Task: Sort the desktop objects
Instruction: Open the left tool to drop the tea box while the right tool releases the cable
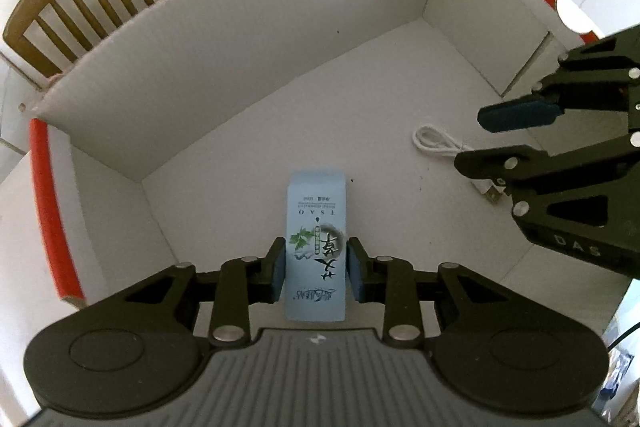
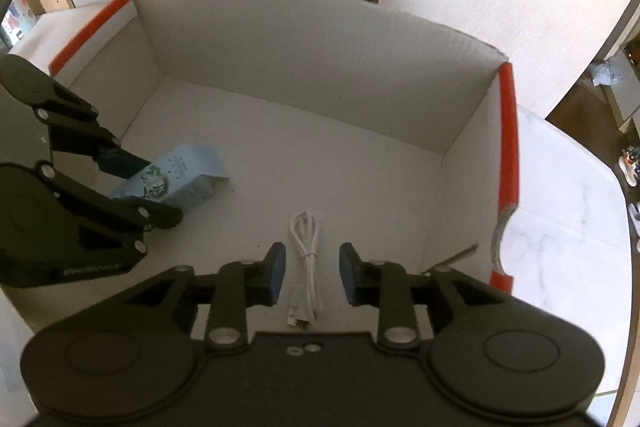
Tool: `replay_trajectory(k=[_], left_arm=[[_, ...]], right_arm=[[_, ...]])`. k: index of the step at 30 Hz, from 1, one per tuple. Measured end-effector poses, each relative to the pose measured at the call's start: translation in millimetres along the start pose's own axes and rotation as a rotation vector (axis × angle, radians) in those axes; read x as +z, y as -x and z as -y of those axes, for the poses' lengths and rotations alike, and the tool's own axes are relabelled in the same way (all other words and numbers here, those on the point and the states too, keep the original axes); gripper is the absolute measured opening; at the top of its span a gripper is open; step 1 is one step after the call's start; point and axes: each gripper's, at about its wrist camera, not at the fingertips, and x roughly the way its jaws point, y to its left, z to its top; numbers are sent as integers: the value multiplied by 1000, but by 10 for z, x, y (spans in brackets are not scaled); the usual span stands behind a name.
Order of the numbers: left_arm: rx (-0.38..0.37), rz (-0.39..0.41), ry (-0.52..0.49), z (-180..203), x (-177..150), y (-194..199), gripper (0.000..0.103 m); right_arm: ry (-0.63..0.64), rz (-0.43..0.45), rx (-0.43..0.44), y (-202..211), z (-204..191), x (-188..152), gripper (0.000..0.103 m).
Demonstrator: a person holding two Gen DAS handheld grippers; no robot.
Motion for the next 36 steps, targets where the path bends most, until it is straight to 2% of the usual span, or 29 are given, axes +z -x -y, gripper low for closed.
replay_trajectory(k=[1, 2, 3, 5, 11, 12, 15, 16, 25, 36], left_arm=[[4, 4, 3, -5, -11, 18, 37], [10, 6, 3, -7, -24, 35, 55], [20, 13, 2, -5, -38, 57, 69], [24, 34, -4, 3, -60, 122, 69], [40, 88, 13, 27, -209, 371, 69], [45, 91, 14, -8, -112, 362, 69], [57, 108, 24, -12, -140, 472, 69], [57, 112, 27, -38, -22, 428, 69], [76, 165, 51, 105, -88, 799, 69], [83, 223, 120, 265, -388, 1150, 69]], right_arm=[[-6, 7, 5, 26, 7, -3, 31], [-8, 15, 10, 54, 9, -6, 35], [-7, 22, 16, 82, 4, -10, 37], [-1, 34, 20, 135, -6, -19, 42], [-15, 71, 40, 324, 71, -48, 46], [-13, 77, 40, 355, 72, -51, 47], [-5, 97, 44, 437, 79, -45, 52], [-5, 104, 43, 472, 82, -44, 53], [3, 134, 49, 512, -12, -46, 55], [53, 171, 84, 806, -103, -106, 57]])
